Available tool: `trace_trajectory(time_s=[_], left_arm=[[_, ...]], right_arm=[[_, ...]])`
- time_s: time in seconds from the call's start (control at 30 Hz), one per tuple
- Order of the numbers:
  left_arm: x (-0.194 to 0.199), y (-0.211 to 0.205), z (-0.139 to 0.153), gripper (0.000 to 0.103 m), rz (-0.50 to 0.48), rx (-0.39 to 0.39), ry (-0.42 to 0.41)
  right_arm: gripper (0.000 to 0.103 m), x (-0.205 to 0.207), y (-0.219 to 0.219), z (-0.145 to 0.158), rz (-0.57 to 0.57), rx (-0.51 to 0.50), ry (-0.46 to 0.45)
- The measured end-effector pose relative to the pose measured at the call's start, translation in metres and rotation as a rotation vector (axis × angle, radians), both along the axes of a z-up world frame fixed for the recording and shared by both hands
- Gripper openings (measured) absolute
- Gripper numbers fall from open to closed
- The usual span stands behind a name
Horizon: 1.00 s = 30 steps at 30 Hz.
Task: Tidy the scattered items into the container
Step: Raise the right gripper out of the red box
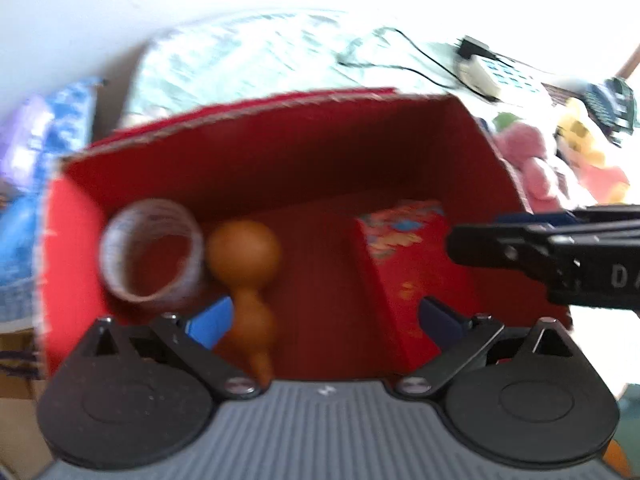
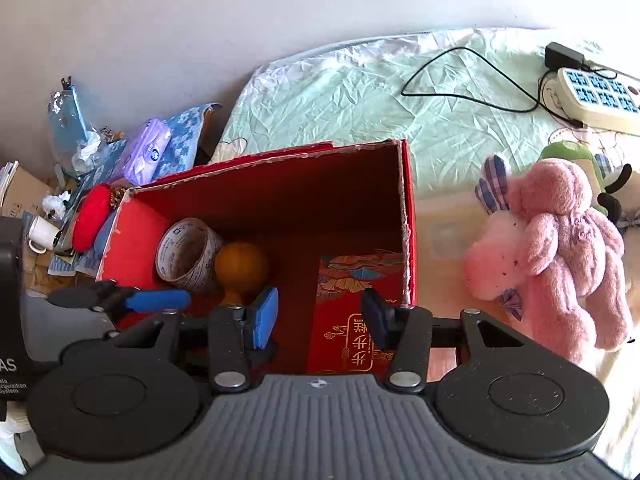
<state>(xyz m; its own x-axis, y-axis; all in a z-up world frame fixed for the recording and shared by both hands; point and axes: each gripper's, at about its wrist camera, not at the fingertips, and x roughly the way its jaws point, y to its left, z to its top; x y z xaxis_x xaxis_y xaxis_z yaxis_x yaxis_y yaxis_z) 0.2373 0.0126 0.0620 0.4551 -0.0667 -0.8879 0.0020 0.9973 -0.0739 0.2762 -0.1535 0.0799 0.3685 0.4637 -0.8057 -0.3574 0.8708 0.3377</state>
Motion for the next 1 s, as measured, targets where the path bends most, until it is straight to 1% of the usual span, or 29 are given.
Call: trace_trajectory(time_s=[0.07, 0.2, 0.4, 0.53, 0.7, 1.0], left_arm=[[-0.006, 0.001, 0.005, 0.101, 0.041, 0.046, -0.019], [-0.015, -0.002, 0.010, 0.101, 0.100, 0.079, -0.037], [-0.028, -0.010, 0.021, 0.102, 0.164, 0.163, -0.071], [-0.036, -0.015, 0.027, 0.102, 0.197, 0.170, -0.086], [-0.045, -0.026, 0.033, 0.102, 0.228, 0.206, -0.100], [-0.057, -0.041, 0.035, 0.102, 0.292, 0.239, -0.100]], right_arm=[[0.051, -0.004, -0.001, 0.001, -0.001, 0.002, -0.014], [0.051, -0.012, -0.004, 0.001, -0.004, 0.015, -0.029], [0.051, -0.027, -0.007, 0.004, 0.014, 0.025, -0.051], [0.051, -0.035, -0.012, 0.010, 0.018, 0.045, -0.071], [0.051, -0.044, -0.018, 0.017, 0.038, 0.040, -0.113], [0.051, -0.057, -0.029, 0.021, 0.069, 0.051, -0.138]])
